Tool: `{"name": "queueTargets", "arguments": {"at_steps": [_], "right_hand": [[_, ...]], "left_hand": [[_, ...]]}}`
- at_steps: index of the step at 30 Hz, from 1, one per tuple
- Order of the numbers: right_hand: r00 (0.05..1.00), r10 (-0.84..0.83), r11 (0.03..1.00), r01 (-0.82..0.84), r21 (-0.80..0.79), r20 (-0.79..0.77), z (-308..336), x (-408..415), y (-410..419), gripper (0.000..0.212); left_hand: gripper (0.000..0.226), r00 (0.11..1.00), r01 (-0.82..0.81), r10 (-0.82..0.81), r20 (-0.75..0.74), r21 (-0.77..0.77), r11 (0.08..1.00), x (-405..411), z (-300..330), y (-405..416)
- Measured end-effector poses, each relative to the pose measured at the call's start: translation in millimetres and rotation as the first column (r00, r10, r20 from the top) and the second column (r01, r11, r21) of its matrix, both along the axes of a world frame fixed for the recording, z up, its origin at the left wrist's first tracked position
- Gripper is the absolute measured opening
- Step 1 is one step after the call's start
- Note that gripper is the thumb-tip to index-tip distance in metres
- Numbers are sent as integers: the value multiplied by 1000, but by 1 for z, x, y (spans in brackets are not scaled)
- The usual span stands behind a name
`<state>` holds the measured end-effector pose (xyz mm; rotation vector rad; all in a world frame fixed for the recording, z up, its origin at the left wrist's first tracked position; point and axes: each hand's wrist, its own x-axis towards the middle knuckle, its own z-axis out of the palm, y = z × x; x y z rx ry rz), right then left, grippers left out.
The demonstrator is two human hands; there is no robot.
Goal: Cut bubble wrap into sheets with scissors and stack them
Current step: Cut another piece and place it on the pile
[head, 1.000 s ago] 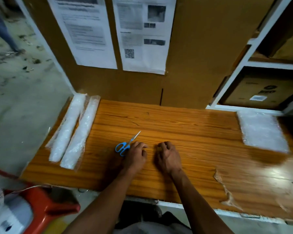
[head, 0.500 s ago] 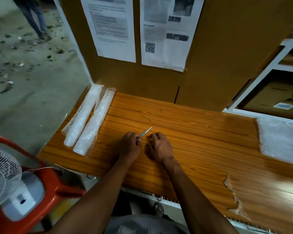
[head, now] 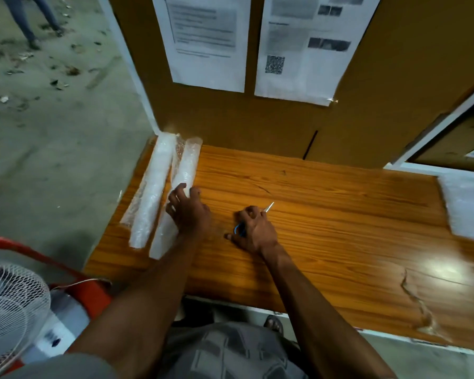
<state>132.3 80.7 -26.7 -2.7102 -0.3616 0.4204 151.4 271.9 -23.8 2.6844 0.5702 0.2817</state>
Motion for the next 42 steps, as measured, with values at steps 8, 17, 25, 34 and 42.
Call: {"name": "queueTargets", "arguments": {"at_steps": [8, 17, 25, 34, 42], "right_hand": [[978, -190, 979, 195, -55, 81, -16, -5, 6, 46], [910, -406, 905, 413, -102, 79, -25, -15, -68, 44], [821, -564, 807, 571, -154, 89, -29, -40, -165, 40], [724, -680, 714, 689, -125, 115, -31, -64, -285, 34], [619, -768, 599, 785, -158, 164, -38, -72, -383, 35]], "left_hand": [[60, 980, 2, 2, -200, 15, 1000, 16, -13, 37], [60, 922, 325, -327, -207, -41, 945, 21, -16, -35], [60, 755, 630, -631, -176, -68, 773, -1, -8, -149], [58, 620, 765, -769, -153, -96, 636, -3, -9, -260], [57, 539, 803, -827, -161, -197, 562, 6, -11, -351]]}}
